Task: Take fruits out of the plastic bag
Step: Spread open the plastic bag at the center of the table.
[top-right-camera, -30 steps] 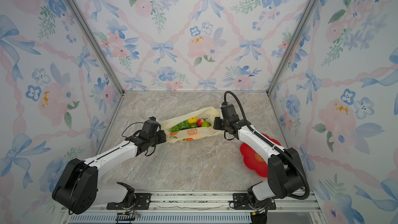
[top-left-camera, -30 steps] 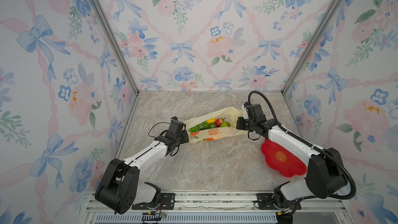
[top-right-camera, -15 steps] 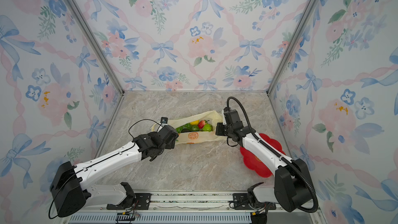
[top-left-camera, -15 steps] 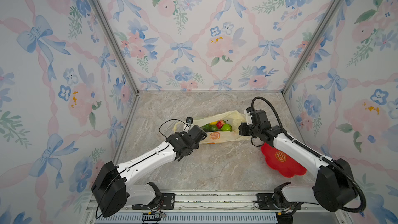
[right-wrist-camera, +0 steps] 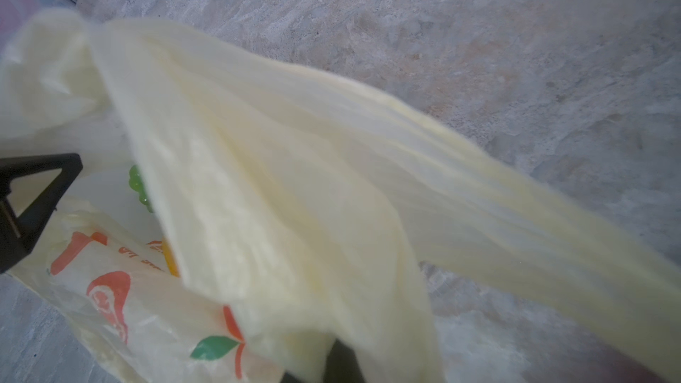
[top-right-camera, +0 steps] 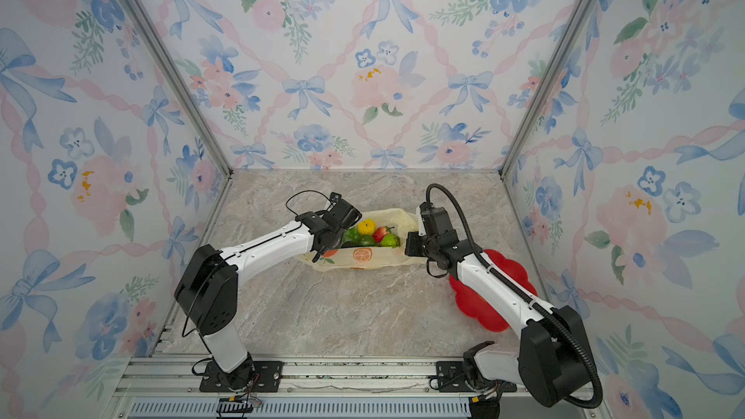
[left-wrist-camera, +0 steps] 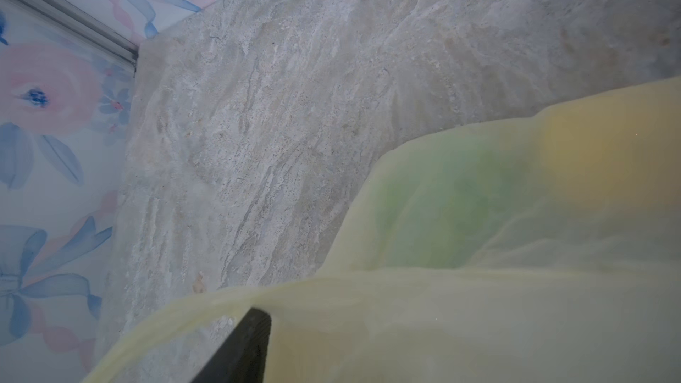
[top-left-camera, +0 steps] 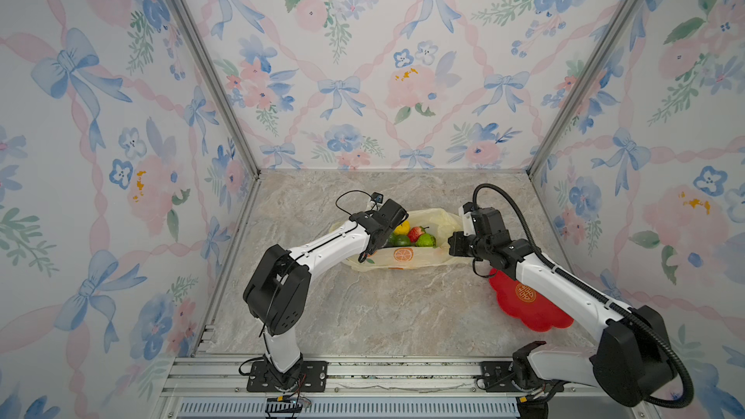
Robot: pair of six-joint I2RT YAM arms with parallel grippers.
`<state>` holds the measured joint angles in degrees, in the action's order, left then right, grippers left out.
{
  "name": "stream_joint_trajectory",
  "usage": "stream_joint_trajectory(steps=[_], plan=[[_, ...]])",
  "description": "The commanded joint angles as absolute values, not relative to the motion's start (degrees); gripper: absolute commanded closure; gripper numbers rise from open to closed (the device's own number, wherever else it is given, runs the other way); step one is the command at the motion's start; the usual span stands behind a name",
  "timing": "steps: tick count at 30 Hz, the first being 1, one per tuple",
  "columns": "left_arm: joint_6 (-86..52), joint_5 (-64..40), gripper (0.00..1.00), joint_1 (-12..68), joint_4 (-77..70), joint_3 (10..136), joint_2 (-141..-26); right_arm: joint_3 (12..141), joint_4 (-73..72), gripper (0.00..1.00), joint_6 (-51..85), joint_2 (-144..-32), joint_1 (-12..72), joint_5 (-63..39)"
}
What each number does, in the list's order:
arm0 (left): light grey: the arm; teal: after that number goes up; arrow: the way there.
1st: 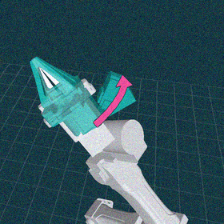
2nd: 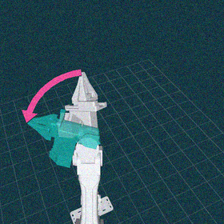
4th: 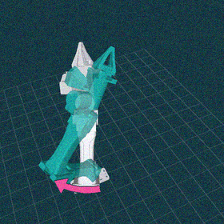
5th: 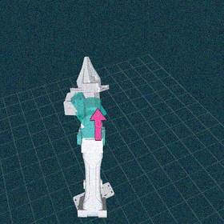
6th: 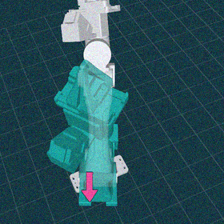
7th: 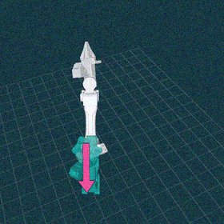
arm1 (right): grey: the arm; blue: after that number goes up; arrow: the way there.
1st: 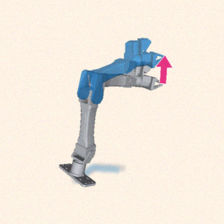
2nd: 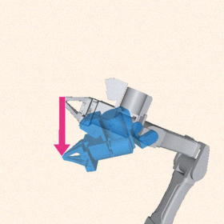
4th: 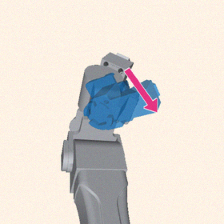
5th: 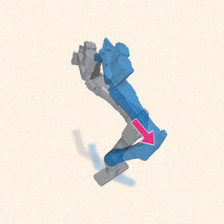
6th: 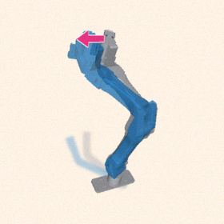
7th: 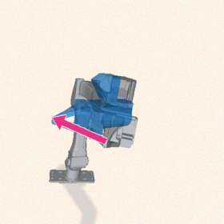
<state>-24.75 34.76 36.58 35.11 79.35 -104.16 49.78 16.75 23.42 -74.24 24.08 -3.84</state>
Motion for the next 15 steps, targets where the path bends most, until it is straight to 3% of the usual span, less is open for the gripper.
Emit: stream_joint_trajectory(steps=[1,4,7,8,12,15], plan=[[-25.08,22.79,0.79,27.52,31.80,80.98,-105.59,48.02,17.81,1.00,22.15,-72.77,23.71,-2.53],[-27.23,11.58,0.93,20.25,30.94,83.88,-109.18,46.71,16.65,1.00,22.62,-73.01,22.95,-4.04],[-25.48,8.18,0.91,19.62,31.28,87.24,-112.33,46.48,15.25,1.00,23.40,-73.89,23.43,-6.36],[-25.20,6.91,0.84,19.75,31.43,87.73,-112.69,46.58,15.00,1.00,23.51,-74.08,23.79,-6.66],[-25.42,11.23,0.34,22.19,31.46,84.84,-108.92,47.02,14.77,1.00,23.98,-74.44,25.23,-6.15],[-26.93,16.42,0.15,24.89,31.58,79.54,-102.13,47.11,15.11,1.00,23.99,-74.06,26.36,-5.59]])
